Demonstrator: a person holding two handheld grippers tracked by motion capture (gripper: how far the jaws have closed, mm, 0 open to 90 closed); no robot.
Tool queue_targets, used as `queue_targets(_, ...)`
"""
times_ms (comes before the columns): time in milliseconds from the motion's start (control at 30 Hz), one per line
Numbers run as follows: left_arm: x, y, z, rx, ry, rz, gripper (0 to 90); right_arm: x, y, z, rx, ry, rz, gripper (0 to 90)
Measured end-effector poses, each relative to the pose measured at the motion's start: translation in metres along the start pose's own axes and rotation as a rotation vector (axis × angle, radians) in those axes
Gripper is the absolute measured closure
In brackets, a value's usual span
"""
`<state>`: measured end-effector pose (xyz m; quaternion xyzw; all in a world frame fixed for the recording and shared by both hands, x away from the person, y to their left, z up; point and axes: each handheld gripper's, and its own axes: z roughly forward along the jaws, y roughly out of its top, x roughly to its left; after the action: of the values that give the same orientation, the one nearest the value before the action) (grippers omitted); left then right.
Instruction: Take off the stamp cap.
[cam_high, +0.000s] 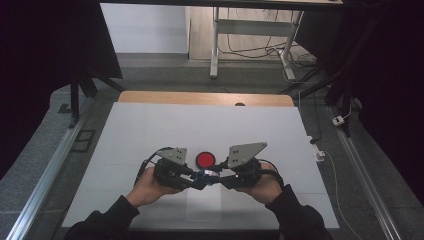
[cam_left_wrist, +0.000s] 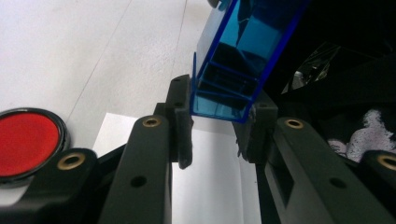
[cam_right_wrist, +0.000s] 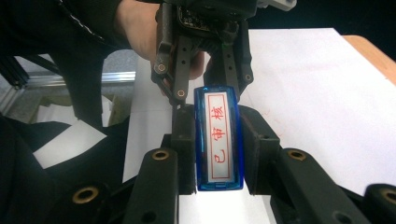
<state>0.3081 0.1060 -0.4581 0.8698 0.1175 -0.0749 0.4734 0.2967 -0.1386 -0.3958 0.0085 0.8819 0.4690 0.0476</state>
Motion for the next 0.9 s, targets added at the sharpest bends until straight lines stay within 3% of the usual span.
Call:
queue_targets(33,0.0016,-0.0009,-0.0003,-0.003,-0.006,-0.012,69.5,0.0012,0.0001,-0.0005,0.003,-0.035,-0.009,70.9)
queue_targets(233,-0.0014,-0.0006,-0.0036,0.000,0.040,0.022,69.2,-0.0026,-0.0024,-0.0025,-0.015,-0.038,0.030,70.9)
queue_targets(367,-0.0026,-0.0007,-0.0020,0.014,0.070,0.019,69.0,-0.0031,-0.0029,-0.0020,-0.013,-0.045,0.043,70.8)
queue_targets(500,-0.0031,-0.0003,-0.0001,0.024,0.101,-0.007,69.0,-0.0038,-0.0033,-0.0025,-0.014,-0.045,0.051,70.8)
queue_targets(900,-0.0055,-0.0031,-0.0016,0.072,0.206,-0.032,69.0,-0.0064,-0.0057,-0.0030,-0.012,-0.068,0.084,70.7)
